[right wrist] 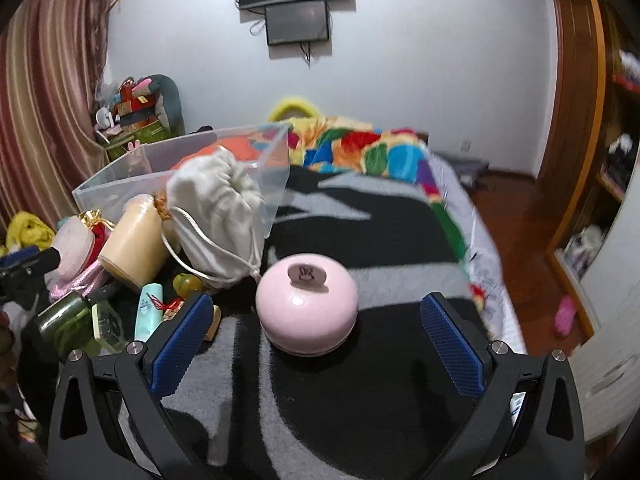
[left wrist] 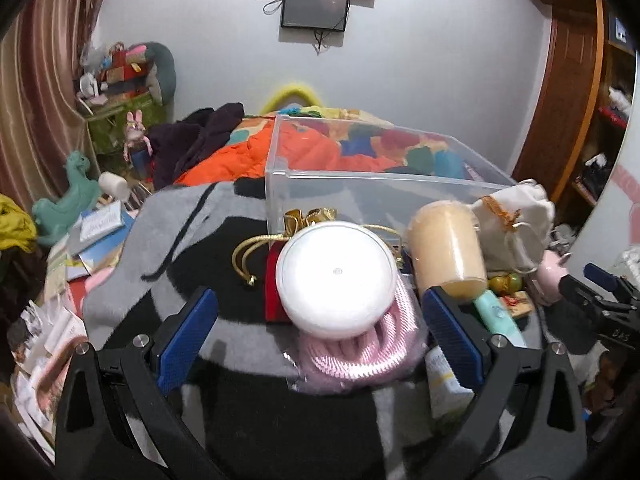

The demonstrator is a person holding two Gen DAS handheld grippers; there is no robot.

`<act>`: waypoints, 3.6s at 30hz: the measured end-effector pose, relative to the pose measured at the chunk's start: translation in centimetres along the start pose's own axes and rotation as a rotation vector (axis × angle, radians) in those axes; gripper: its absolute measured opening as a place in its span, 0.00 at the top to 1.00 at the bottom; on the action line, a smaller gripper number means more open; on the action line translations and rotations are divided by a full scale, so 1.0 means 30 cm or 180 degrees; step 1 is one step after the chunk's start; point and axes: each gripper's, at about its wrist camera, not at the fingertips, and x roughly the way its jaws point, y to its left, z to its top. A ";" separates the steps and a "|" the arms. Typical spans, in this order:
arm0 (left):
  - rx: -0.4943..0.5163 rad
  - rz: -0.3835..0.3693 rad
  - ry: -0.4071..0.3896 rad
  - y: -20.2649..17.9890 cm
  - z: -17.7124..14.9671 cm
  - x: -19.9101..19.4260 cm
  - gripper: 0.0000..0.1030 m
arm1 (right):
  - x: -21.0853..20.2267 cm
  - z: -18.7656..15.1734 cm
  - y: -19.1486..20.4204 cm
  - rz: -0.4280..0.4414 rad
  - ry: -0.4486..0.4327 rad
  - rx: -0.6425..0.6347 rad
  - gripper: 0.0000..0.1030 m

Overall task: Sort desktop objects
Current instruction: 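Grasp the white round jar with left tool while right tool grasps the pink round speaker, then carry both held items into the clear plastic box and open both tools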

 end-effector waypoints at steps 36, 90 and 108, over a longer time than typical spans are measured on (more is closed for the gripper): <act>-0.0226 0.0149 -0.0133 0.035 -0.005 -0.016 0.37 | -0.001 0.005 0.043 0.0217 -0.0032 -0.0156 0.42; 0.0259 -0.0437 0.0693 -0.088 0.419 0.357 0.37 | 0.337 0.411 0.311 0.0743 0.0311 -0.0638 0.42; 0.0386 -0.0336 0.0990 -0.098 0.408 0.431 0.37 | 0.392 0.389 0.339 0.0508 0.0512 -0.0790 0.42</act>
